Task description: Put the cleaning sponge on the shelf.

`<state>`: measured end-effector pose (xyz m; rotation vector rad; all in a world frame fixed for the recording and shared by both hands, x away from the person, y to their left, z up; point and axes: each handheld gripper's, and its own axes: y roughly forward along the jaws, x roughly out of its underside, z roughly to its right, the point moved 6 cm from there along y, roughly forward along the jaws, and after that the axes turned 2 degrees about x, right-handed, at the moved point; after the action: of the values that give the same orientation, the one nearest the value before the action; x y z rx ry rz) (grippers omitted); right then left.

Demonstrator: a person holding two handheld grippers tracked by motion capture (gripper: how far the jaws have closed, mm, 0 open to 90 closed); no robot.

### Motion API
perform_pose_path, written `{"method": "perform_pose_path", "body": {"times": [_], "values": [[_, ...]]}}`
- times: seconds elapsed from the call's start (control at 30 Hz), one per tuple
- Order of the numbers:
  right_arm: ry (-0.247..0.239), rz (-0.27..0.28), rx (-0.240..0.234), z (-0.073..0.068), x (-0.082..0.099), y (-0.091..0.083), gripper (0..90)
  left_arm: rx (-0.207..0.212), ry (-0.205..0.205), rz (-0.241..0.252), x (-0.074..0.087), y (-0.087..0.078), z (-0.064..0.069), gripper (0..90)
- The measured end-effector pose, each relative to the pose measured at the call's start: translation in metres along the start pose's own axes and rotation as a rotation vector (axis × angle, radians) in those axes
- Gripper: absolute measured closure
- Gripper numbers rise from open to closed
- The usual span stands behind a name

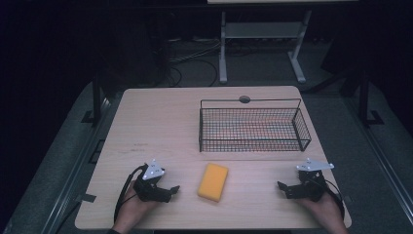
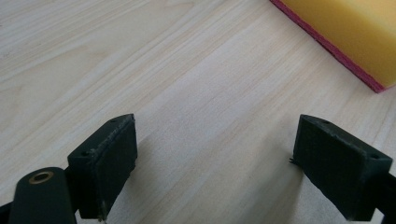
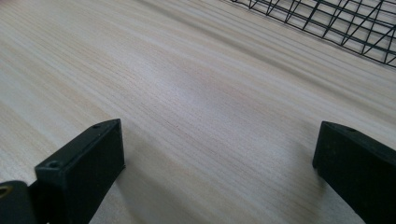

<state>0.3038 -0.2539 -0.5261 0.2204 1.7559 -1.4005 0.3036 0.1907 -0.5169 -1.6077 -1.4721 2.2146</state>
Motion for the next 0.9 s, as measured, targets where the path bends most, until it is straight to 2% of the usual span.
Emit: {"method": "perform_pose_path", "body": {"times": [0.3,0.37,0.5,0.53,0.63,0.73,0.77,0.8,0.9], "values": [[0.0,0.0,0.0,0.0,0.0,0.0,1.3,-0.005,-0.01,0.002,0.0,-0.001,0.0,14.1],[0.0,0.0,0.0,0.0,0.0,0.0,1.3,-0.011,-0.014,-0.01,0.0,-0.002,0.0,17.8],[0.0,0.0,0.0,0.0,0.0,0.0,1.3,-0.007,-0.018,-0.015,-0.003,-0.005,0.0,30.5],[0.0,0.0,0.0,0.0,0.0,0.0,1.3,0.005,-0.018,-0.019,-0.005,-0.006,0.001,30.5],[0.0,0.0,0.0,0.0,0.0,0.0,1.3,0.027,-0.018,-0.019,-0.009,-0.007,0.003,50.7],[0.0,0.0,0.0,0.0,0.0,0.0,1.3,0.064,-0.023,-0.026,-0.016,-0.008,0.005,63.6],[0.0,0.0,0.0,0.0,0.0,0.0,1.3,0.064,-0.023,-0.026,-0.016,-0.008,0.005,68.7],[0.0,0.0,0.0,0.0,0.0,0.0,1.4,0.068,-0.024,-0.025,-0.018,-0.008,0.005,68.7],[0.0,0.0,0.0,0.0,0.0,0.0,1.3,0.096,-0.02,-0.028,-0.026,-0.007,0.008,83.9]]}}
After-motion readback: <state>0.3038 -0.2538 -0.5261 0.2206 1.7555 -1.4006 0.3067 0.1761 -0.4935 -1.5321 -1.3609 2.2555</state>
